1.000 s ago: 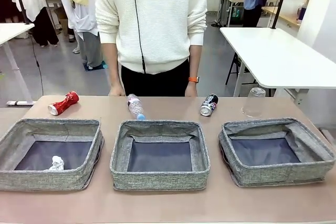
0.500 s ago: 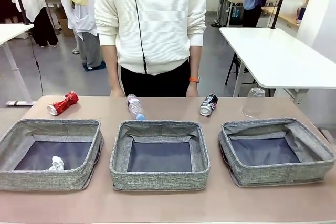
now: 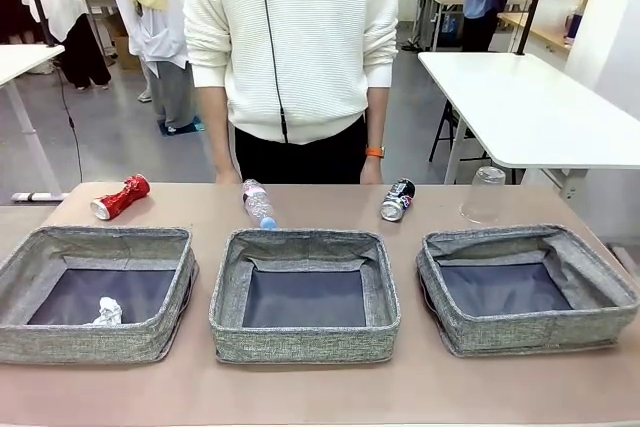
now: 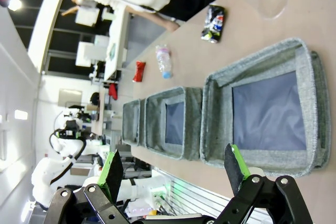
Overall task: Sort the waste into the appropriate baskets.
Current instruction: Pick up the waste item pointed out by the person.
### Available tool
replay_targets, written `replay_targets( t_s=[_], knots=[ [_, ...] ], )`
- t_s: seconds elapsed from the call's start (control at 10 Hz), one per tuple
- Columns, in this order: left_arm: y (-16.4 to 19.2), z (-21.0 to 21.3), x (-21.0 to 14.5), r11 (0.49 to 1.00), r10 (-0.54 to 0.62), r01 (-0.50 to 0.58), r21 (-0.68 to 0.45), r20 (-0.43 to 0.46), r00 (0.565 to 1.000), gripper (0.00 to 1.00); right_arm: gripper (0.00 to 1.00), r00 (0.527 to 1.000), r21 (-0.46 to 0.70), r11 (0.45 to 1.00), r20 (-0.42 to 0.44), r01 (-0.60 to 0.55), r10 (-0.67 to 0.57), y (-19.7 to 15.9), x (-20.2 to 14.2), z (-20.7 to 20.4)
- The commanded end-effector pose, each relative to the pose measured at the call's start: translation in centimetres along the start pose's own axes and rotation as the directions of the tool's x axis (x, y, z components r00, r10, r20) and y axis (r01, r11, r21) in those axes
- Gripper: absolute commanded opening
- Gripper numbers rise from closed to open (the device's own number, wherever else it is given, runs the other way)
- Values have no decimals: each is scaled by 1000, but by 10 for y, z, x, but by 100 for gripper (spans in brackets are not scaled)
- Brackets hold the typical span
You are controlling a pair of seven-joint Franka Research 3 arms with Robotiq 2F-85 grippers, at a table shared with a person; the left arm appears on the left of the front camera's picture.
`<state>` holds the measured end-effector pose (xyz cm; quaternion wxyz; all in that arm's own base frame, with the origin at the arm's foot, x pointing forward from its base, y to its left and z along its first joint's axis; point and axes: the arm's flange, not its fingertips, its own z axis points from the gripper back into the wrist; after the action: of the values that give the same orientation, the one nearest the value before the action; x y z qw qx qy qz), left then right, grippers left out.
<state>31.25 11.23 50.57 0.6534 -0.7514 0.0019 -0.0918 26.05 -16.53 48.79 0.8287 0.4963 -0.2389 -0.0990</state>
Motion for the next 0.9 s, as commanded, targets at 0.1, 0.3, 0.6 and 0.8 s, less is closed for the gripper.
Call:
replay_targets(
  t_s=[0.1,0.3,0.6,0.8],
  knots=[
    [-2,-1,0,1000,-1,1,2,5,1000,100,100,1000,20,999,10,-26,25,1,2,-1],
    [-2,-1,0,1000,-1,1,2,5,1000,100,100,1000,20,999,10,-26,25,1,2,-1],
    [-2,-1,0,1000,-1,1,2,5,1000,100,100,1000,20,999,10,-26,25,1,2,-1],
    [-2,-1,0,1000,-1,1,2,5,1000,100,100,1000,20,999,10,-26,25,1,2,-1]
  ],
)
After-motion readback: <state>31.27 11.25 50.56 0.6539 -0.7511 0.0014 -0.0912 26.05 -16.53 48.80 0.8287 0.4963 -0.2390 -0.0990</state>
